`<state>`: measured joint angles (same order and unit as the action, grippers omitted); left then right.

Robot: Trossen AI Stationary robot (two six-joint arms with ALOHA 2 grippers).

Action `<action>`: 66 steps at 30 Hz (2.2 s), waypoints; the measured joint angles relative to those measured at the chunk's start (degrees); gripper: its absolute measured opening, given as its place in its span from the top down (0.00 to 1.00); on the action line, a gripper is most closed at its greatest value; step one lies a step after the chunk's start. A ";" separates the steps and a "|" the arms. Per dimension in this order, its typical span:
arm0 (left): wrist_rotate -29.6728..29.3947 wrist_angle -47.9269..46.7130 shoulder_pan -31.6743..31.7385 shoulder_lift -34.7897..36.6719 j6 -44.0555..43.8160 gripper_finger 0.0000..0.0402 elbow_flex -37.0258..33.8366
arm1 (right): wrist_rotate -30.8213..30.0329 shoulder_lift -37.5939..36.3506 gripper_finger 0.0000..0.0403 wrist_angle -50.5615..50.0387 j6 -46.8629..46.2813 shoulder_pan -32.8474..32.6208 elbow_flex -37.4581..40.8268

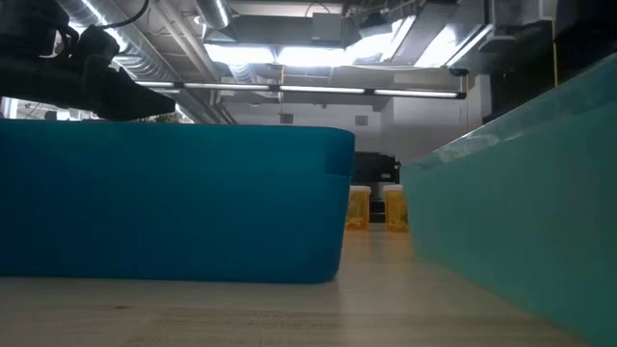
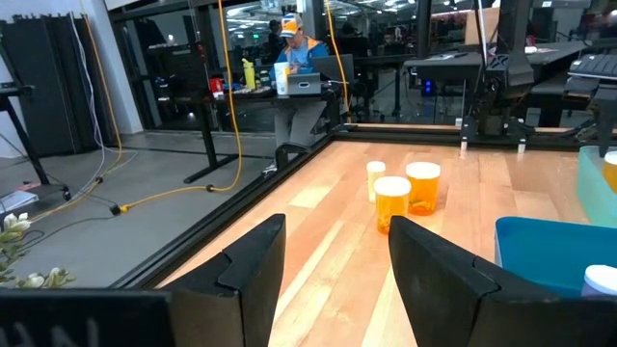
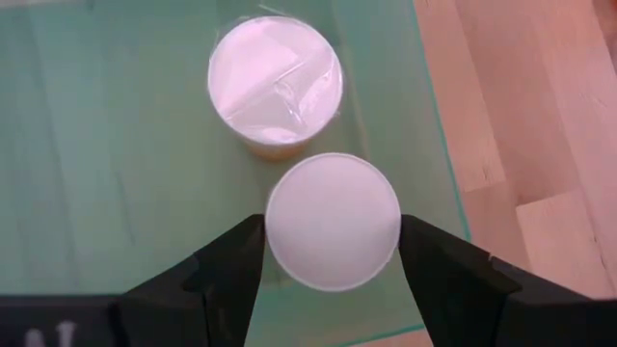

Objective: Pick and place medicine bottles into bin by pill shape (circle, oval)
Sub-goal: Put the right orange pill bottle into the light blue bin

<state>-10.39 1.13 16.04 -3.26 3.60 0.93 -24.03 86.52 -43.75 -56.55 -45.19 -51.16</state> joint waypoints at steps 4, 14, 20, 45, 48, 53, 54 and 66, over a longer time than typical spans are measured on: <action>0.00 0.01 -0.01 0.01 0.00 0.56 0.00 | -1.72 0.00 0.41 0.13 -0.21 0.40 -0.01; 0.00 0.00 -0.01 0.00 0.00 0.56 0.00 | -1.75 0.00 0.41 0.20 -0.29 0.90 -0.01; 0.00 0.00 0.01 0.01 0.00 0.56 0.00 | -0.52 0.00 0.41 1.09 1.38 0.90 -0.01; 0.00 0.01 -0.01 0.01 0.00 0.56 0.00 | 2.75 0.00 0.29 2.14 -1.52 1.79 -0.01; 0.00 0.01 -0.01 0.00 0.00 0.56 0.00 | 3.06 0.00 0.30 2.14 -1.49 1.79 -0.01; 0.00 0.00 0.00 0.00 0.00 0.56 0.00 | 3.14 0.00 0.30 1.62 -1.29 2.05 -0.31; 0.00 0.00 -0.01 0.02 0.00 0.56 0.00 | 3.16 0.00 0.30 0.91 -1.03 2.24 -0.71; 0.00 0.02 -0.01 0.02 0.00 0.56 0.00 | 0.94 0.00 0.30 -14.14 8.13 5.12 -17.97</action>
<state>-10.39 1.15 16.03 -3.25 3.60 0.93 -23.10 86.52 -57.89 -48.43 -40.07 -69.13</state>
